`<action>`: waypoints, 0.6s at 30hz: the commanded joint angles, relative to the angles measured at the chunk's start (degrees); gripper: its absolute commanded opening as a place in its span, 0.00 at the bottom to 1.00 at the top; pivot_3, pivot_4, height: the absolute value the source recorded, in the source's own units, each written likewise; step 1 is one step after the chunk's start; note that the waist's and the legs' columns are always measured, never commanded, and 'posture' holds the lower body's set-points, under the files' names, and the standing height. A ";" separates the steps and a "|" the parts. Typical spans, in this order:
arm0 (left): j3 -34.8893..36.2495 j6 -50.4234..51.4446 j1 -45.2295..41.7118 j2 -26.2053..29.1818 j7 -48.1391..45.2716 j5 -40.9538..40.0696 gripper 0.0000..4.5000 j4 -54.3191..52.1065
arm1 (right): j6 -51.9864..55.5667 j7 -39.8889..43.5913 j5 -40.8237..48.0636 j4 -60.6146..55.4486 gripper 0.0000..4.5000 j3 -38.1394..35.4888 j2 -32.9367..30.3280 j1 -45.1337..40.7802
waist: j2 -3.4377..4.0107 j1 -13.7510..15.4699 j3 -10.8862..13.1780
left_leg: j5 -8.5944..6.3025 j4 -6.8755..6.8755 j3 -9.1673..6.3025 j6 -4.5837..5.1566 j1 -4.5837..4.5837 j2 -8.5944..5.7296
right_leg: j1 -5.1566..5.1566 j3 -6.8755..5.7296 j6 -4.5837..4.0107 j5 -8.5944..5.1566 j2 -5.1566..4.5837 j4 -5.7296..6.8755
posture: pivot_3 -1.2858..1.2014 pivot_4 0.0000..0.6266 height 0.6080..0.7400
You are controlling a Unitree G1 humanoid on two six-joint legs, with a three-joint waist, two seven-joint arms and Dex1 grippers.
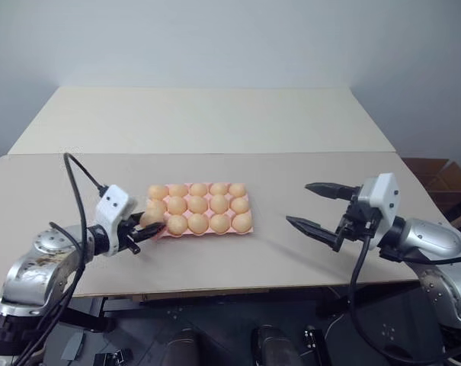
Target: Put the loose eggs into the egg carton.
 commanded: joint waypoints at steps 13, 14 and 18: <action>13.07 -0.56 2.73 5.08 -3.67 -5.13 0.99 -5.80 | 0.10 -2.37 1.35 -3.17 1.00 -1.06 0.79 -0.53 | 0.02 -0.08 0.01 | 0.00 0.00 0.00 0.00 -0.02 0.01 | -0.01 0.00 0.00 -0.01 -0.02 -0.04 | 0.52 0.24 1.00; 14.34 -0.81 3.34 5.42 -4.06 -5.47 0.99 -6.03 | 0.12 -2.34 1.38 -3.10 1.00 -1.03 0.79 -0.62 | 0.01 -0.08 0.01 | 0.00 0.00 0.01 0.00 -0.03 0.01 | -0.02 0.00 0.00 -0.01 -0.02 -0.04 | 0.52 0.24 1.00; 23.10 -3.75 8.69 5.99 -7.77 -6.90 0.99 -5.83 | -0.31 -1.30 1.74 -2.42 1.00 -1.44 0.34 -0.61 | 0.02 -0.27 0.01 | -0.01 0.00 0.02 0.00 -0.01 0.01 | -0.01 0.00 0.00 -0.01 -0.04 -0.06 | 0.52 0.24 1.00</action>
